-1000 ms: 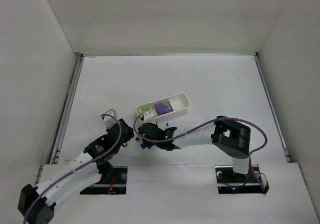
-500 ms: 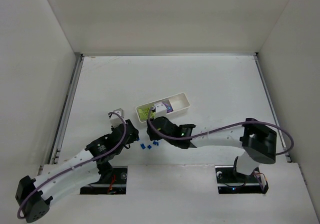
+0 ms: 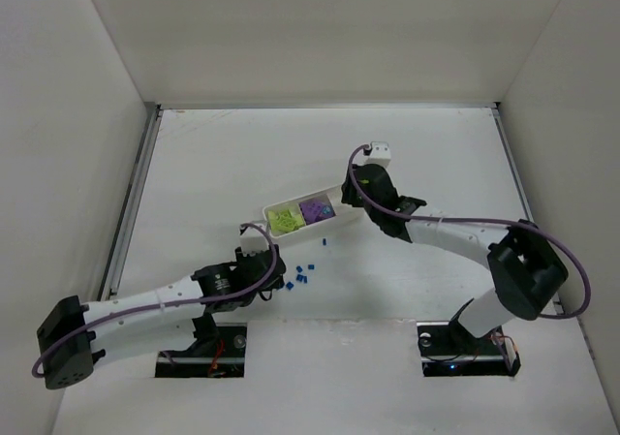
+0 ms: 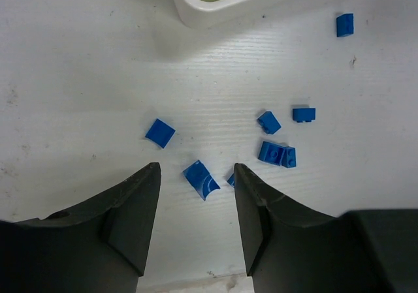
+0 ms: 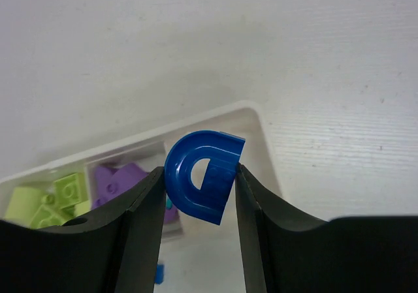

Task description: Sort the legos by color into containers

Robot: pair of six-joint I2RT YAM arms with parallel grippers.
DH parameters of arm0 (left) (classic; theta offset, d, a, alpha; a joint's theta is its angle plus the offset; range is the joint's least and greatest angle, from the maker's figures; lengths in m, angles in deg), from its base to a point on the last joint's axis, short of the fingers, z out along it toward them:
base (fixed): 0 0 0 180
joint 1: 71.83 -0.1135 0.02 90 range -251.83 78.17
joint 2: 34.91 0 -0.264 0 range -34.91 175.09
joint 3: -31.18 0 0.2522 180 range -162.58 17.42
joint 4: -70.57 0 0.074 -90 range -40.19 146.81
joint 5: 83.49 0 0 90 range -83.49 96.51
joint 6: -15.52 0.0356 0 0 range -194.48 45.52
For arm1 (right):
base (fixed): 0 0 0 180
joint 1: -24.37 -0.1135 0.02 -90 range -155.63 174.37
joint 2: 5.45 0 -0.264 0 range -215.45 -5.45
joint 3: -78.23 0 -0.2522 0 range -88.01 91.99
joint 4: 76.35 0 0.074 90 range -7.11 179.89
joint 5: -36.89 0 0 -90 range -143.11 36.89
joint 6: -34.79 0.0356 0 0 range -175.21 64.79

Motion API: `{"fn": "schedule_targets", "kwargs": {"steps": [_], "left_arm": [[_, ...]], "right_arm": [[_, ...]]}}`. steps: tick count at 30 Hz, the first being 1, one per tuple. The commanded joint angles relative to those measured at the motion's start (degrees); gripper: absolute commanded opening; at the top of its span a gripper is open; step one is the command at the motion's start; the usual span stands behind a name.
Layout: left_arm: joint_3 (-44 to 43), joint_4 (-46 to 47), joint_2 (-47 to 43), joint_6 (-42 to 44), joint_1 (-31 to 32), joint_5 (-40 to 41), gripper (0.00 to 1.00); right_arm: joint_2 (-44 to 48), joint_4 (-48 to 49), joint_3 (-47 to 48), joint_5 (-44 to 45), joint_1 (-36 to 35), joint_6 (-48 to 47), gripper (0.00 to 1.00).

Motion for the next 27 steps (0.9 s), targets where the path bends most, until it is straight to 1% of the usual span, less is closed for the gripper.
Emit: {"fn": "schedule_targets", "kwargs": {"steps": [1,3,7,9,13,17,21,27], "left_arm": [[-3.8,-3.1,3.5,-4.0,2.4,4.6,0.47],[-4.4,-3.2,6.0,-5.3,4.3,6.0,0.47],[-5.7,-3.3,11.1,-7.8,7.2,7.7,0.47],[-6.2,-3.5,12.8,-8.7,8.2,8.6,0.47],[-6.7,-4.0,14.6,-9.8,8.8,9.6,0.46],[-6.7,-4.0,15.8,-10.6,9.0,9.6,0.4],[-6.2,-4.5,17.2,-12.9,8.9,9.7,0.38],[-6.6,-3.0,20.1,-13.0,8.9,10.4,0.35]], "right_arm": [[-3.7,3.4,3.5,-0.9,1.2,-2.5,0.38],[-5.1,3.5,3.9,-1.0,1.5,-2.7,0.43],[-5.0,4.3,3.3,-1.0,1.2,-2.2,0.64],[-3.3,4.7,2.7,-1.0,1.2,-2.5,0.68],[1.3,5.0,0.2,-1.0,0.9,-2.3,0.69],[4.5,5.7,-2.9,-1.1,-0.3,-2.1,0.69],[5.8,5.8,-5.1,-1.3,-0.9,-1.8,0.69],[6.4,8.0,-7.2,-3.3,-2.6,-1.0,0.68]]}}
